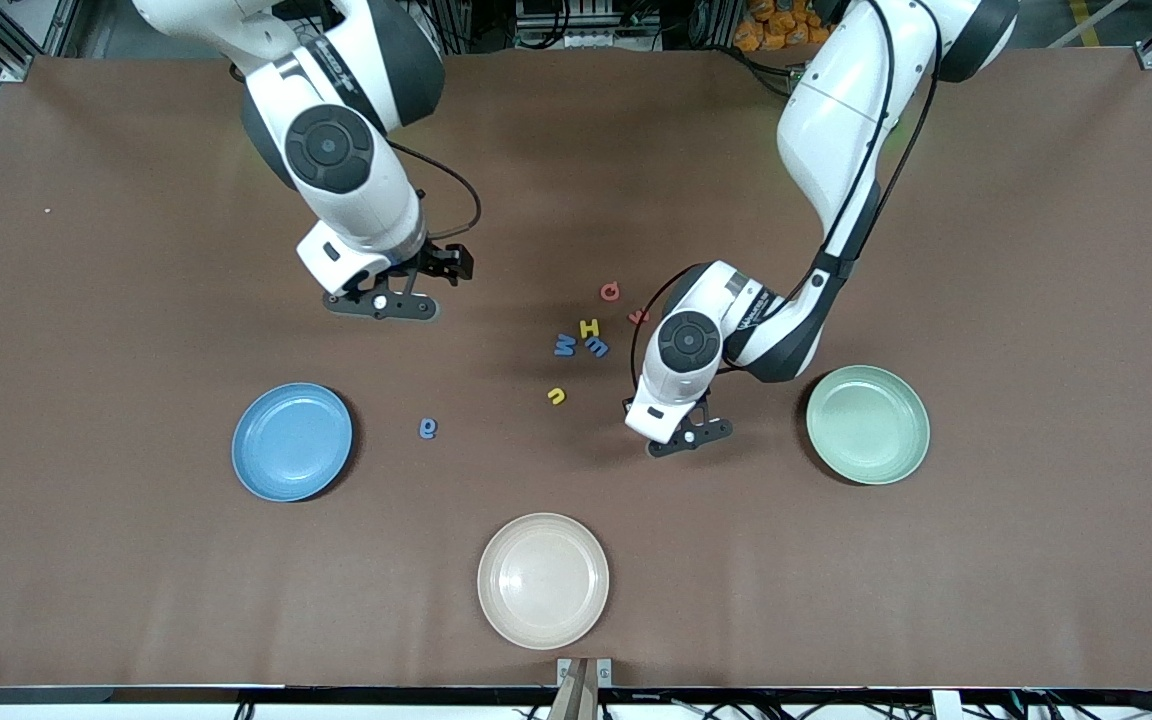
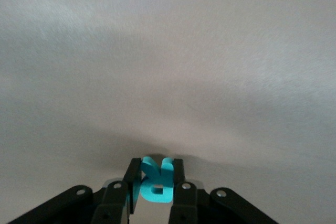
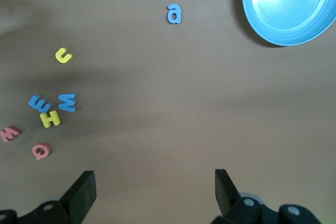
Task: Sort upper and lower case letters into plates
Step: 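Carry the teal R over the green plate with the left gripper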
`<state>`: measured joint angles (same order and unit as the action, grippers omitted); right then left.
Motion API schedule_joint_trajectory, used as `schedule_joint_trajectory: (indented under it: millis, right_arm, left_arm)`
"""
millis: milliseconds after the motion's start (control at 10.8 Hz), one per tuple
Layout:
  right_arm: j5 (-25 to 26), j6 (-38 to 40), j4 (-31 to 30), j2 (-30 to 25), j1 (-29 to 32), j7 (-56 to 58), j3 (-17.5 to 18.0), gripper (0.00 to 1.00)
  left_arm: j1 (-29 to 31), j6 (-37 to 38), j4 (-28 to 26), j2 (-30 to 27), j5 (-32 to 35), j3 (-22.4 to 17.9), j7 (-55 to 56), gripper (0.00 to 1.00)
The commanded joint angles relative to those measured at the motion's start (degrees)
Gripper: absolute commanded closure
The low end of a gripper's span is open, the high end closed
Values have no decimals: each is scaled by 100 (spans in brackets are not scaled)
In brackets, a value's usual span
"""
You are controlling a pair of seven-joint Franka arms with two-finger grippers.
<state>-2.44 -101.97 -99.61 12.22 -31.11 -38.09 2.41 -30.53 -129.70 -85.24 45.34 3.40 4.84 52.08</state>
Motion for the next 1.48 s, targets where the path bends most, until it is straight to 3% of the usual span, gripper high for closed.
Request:
schedule_joint_trajectory:
  millis: [0,278,556,649,927,1113,1206,1298,1391]
  right_arm:
    - [163,-69,90,236,-271,-382,-39,0]
    - [305,-418,99,526,-526,-689,-30,0]
    - [367,-1025,282,1123,-1089,-963,-39,0]
    - [349,-1210,554,1421,-1203,-876,-30,0]
    - [358,-1317,2204,2765,-1678,-474,-30,0]
    - [358,-1797,2376,3049,-1757,709,-30,0]
    - [332,-1905,2384,3110,-1766,1107,-21,0]
    - [323,-1941,2419,3250,-1810,1450,31,0]
    - [331,-2045,2480,3443,-1897,1698,49,0]
  left_arm:
    - [248,302,-230,-665,170,-27,-441,100]
    - [1056,909,-212,-1141,161,-9,-1987,100]
    - [1829,1402,-230,-1238,161,0,-3402,100]
    - [2084,1403,-230,-1238,117,0,-3807,100]
    - [2464,1395,-387,-1089,38,9,-4294,100]
    - [2499,1237,-641,-1036,-146,0,-4303,100]
    - [2508,1202,-669,-1010,-147,0,-4303,93]
    - [2508,1201,-678,-949,-147,-9,-4303,59]
    - [2552,1201,-687,-940,-129,-9,-4312,43]
